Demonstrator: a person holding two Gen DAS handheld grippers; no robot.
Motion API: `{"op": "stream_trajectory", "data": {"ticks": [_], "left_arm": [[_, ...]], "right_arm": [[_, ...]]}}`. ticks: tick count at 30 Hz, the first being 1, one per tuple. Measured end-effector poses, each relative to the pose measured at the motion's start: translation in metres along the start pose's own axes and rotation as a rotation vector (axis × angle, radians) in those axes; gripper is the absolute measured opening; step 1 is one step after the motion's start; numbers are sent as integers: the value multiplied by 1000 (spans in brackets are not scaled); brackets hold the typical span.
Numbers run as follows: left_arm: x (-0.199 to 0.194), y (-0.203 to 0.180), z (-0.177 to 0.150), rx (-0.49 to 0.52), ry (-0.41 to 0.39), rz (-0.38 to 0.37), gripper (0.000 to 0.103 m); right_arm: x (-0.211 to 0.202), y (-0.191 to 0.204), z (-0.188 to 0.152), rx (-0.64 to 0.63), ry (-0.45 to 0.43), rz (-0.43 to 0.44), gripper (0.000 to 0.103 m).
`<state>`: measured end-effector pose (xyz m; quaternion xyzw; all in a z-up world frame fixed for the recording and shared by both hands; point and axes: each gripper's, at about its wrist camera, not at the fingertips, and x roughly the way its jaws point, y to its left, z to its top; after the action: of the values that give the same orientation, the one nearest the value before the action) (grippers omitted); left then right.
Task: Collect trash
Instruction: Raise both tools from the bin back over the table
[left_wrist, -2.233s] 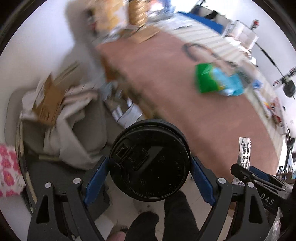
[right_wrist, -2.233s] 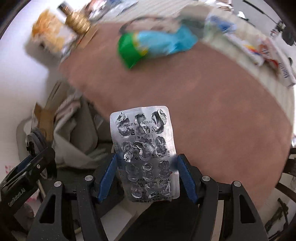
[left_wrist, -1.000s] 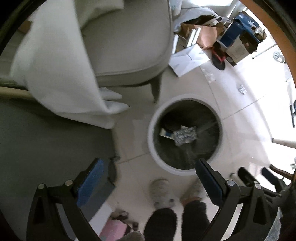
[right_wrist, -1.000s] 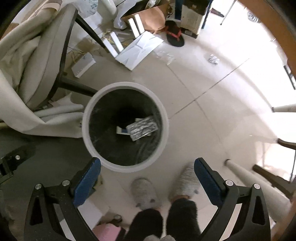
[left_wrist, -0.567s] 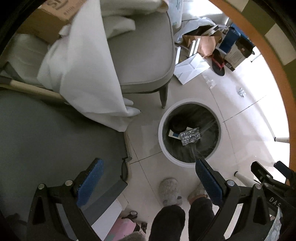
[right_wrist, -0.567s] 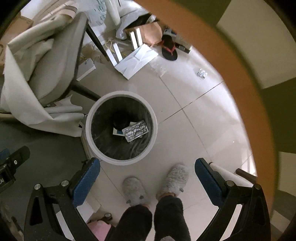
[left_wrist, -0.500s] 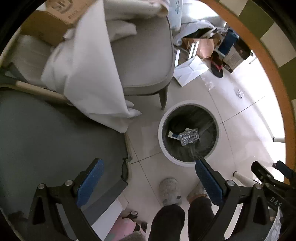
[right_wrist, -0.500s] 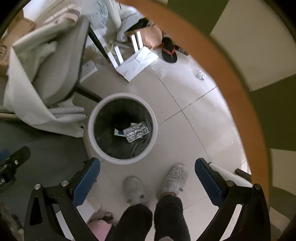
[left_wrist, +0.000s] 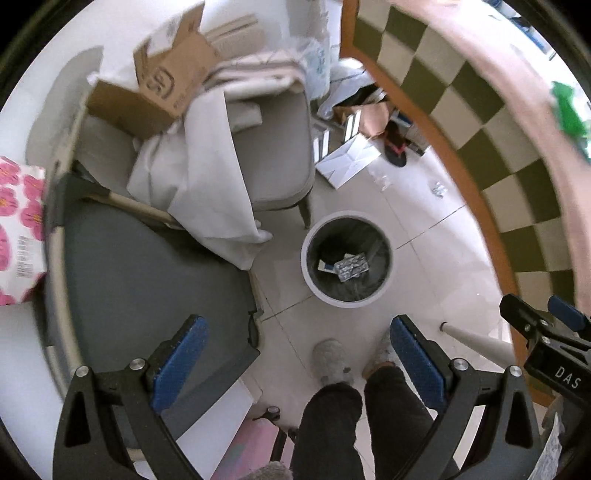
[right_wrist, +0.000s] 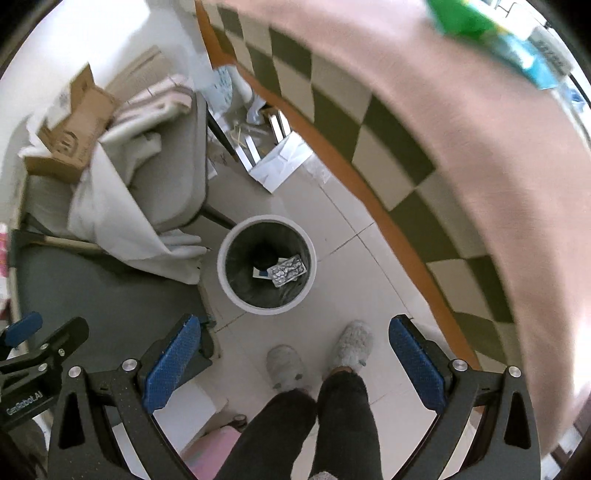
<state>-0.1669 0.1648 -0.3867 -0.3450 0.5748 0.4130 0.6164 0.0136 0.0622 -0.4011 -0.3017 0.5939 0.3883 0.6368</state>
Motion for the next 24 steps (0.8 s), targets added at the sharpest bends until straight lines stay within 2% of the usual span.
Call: {"op": "stream_trajectory", "data": {"ticks": [4,8,11,15,18,19,22,24], "left_arm": [[-53,-13,5,41,-51,-12,102],[-102,-43,20,121,-113,-54,103],[-137,-83,41,209,-186,-69,103],[-168,-157,75,376,-280,-61,103],[-179,-222,100,555,-318,-41,103],[-178,-248,108,630,-327,-11,103],[-166,-316,131,826,-319,66,103],[-156,-348,141,905,-298,90,103]], "right_arm": [[-53,-13,-2,66,-14,49,103],[-107,-40,3,148,-43,95,103],[-142,-72,10,207,-70,94,103],[-176,-136,26,289,-101,50,103],[-186,-192,39,353,-94,17,103],[-186,-210,43,371,-86,9,103],[-185,-261,59,410,-54,-11,103],[-178,-284,70,426,-36,-25,103]]}}
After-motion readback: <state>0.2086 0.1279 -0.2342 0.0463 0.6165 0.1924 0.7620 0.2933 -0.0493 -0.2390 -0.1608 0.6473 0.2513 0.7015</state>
